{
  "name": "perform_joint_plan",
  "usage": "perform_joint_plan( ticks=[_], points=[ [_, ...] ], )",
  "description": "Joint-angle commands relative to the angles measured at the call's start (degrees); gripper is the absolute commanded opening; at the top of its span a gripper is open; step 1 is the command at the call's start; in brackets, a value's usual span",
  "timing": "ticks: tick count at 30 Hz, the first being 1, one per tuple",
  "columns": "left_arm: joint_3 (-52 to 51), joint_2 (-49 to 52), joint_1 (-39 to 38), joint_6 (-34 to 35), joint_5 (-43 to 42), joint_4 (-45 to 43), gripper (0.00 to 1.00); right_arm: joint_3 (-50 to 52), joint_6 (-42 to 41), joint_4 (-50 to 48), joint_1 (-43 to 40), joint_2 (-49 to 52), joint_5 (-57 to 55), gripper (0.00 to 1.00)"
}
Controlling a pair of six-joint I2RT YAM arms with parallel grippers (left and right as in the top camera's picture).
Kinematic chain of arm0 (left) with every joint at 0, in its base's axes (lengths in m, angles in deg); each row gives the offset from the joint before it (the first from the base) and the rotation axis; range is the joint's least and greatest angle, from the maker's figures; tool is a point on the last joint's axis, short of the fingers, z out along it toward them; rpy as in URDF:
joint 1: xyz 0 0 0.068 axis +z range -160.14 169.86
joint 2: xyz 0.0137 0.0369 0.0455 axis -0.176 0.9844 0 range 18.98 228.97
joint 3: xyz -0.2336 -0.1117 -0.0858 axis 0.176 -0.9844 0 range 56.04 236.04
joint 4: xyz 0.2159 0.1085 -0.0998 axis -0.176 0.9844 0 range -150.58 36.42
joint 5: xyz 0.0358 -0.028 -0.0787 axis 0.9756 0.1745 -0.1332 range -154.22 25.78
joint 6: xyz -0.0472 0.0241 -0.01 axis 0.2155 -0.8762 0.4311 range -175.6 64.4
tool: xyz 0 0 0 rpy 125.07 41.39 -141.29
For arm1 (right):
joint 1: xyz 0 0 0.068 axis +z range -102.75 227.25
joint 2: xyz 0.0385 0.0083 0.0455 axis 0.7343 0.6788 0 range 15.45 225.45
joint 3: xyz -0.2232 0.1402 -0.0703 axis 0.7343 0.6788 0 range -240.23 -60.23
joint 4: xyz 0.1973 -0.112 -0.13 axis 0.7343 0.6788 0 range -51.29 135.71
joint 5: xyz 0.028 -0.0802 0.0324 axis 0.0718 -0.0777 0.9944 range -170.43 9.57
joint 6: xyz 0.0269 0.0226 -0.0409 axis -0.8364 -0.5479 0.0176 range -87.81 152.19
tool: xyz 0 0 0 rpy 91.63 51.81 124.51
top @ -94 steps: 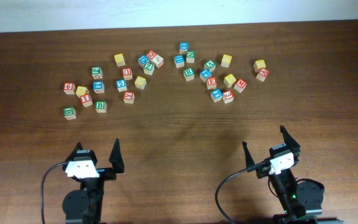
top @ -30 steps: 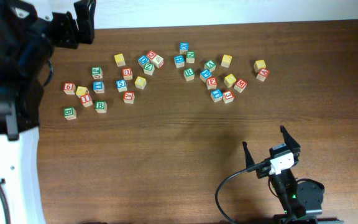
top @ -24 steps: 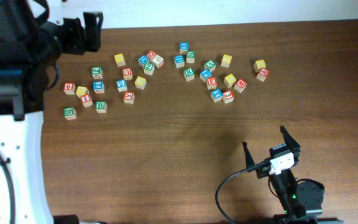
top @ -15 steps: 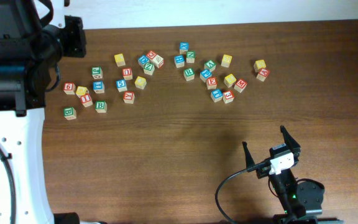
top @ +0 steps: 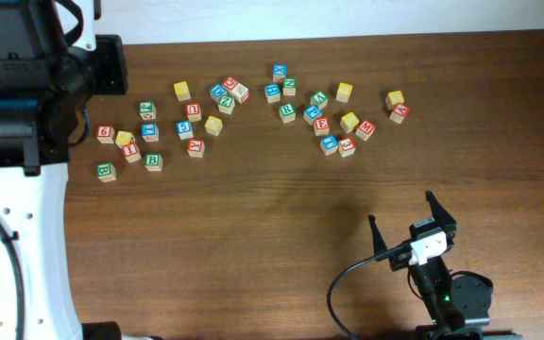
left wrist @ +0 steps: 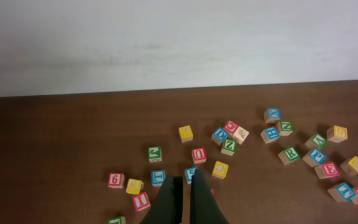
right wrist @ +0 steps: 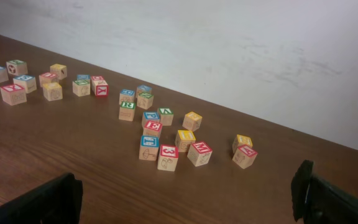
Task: Spell out ICRA
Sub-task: 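Raise the left arm and swing it over the left block cluster, then lower the open left gripper onto the red-faced I block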
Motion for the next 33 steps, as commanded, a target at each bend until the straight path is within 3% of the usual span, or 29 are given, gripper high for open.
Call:
perform_joint_plan(
  ticks=[1, 5, 9, 17, 33],
  points=[
    [0.9, 2.89, -0.04, 0.83, 0.59, 1.11, 0.0, 0.31, -0.24, 0.28, 0.33, -0.42, 0.74, 0.98],
    [0.9, 6.49, -0.04, 1.62, 0.66, 4.35, 0.0, 0.31, -0.24, 0.28, 0.33, -0.42, 0.72, 0.99],
    [0.9, 12.07, 0.9, 10.27, 4.17, 8.85, 0.0, 0.31, -0.24, 0.28, 0.33, -0.42, 0.72, 0.98],
    [0.39, 21.64, 4.46, 15.43, 4.48, 15.67, 0.0, 0.31, -0.22, 0.28, 0.33, -0.42, 0.72, 0.98],
    [-8.31, 26.93, 9.05, 18.6, 4.55, 9.81, 0.0, 0.31, -0.22, 0.28, 0.33, -0.42, 0.72, 0.98]
  ],
)
